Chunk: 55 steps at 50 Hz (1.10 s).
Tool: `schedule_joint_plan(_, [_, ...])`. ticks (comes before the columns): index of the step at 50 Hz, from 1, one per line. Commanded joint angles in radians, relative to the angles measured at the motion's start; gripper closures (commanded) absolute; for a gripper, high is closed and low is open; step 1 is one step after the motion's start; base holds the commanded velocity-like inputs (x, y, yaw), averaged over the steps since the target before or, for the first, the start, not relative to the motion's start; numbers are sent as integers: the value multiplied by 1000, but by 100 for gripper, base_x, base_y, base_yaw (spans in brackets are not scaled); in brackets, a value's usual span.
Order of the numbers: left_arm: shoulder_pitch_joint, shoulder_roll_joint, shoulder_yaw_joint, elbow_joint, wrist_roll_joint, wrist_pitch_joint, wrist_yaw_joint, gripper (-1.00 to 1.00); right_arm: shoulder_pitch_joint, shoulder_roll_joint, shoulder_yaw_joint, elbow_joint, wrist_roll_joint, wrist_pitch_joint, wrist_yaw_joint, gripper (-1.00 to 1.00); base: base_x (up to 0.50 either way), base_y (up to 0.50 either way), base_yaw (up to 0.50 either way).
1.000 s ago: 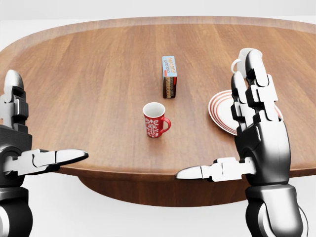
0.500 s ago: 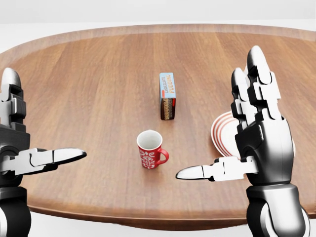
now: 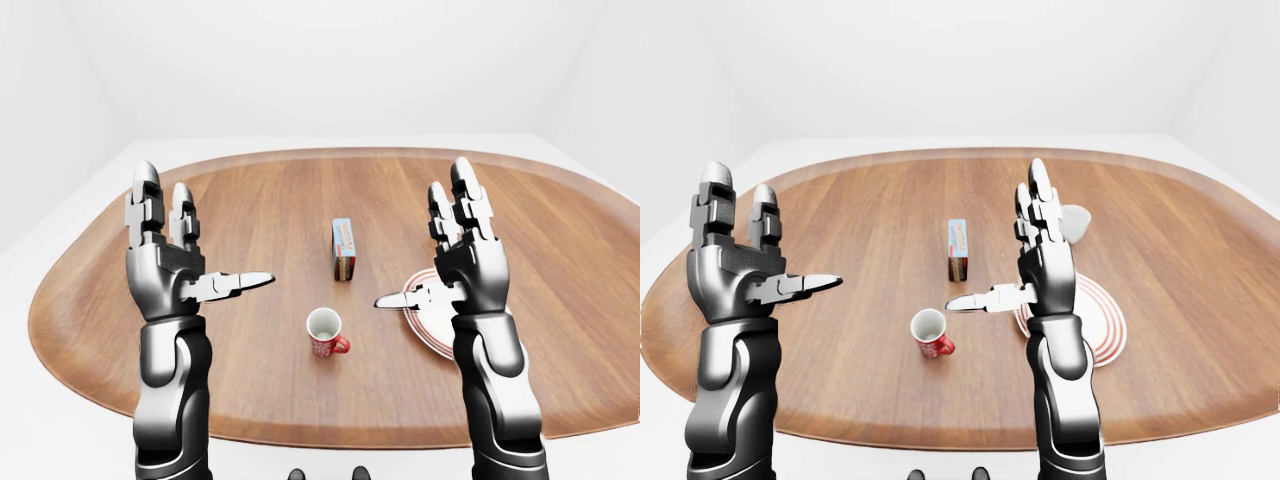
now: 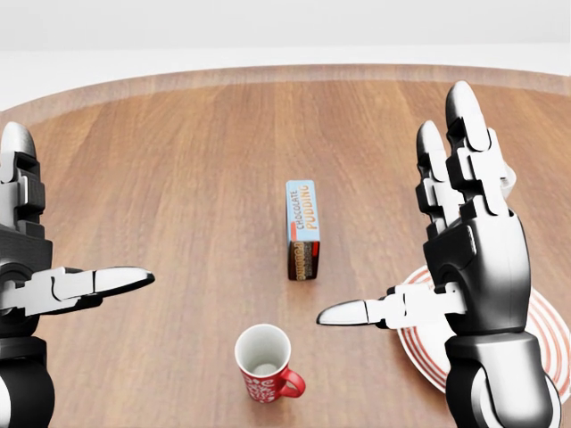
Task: Pick up the red mug and put it on the plate
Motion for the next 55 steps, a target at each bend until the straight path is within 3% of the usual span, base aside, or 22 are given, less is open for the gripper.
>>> schedule_joint_plan(1, [2, -1, -1, 7, 3, 0, -2, -100, 1, 0, 2, 0, 0, 0, 2, -100, 50, -2, 0])
schedule_joint_plan(22, [5, 0, 3, 3, -2, 0, -1, -100, -5, 3, -2, 13, -12, 0, -19, -100, 49, -3, 0])
schedule_joint_plan(37, [8, 0, 6, 1, -3, 0, -1, -100, 10, 7, 19, 22, -34, 0, -19, -100, 0, 0, 0])
schedule_joint_plan(38, [13, 0, -2, -16, 2, 0, 1, -100, 47, 9, 210, 56, -132, 0, 47, -100, 0, 0, 0])
schedule_joint_plan(55, [9, -1, 3, -34, -1, 0, 2, -100, 67, 49, 282, 60, -245, 0, 114, -100, 0, 0, 0])
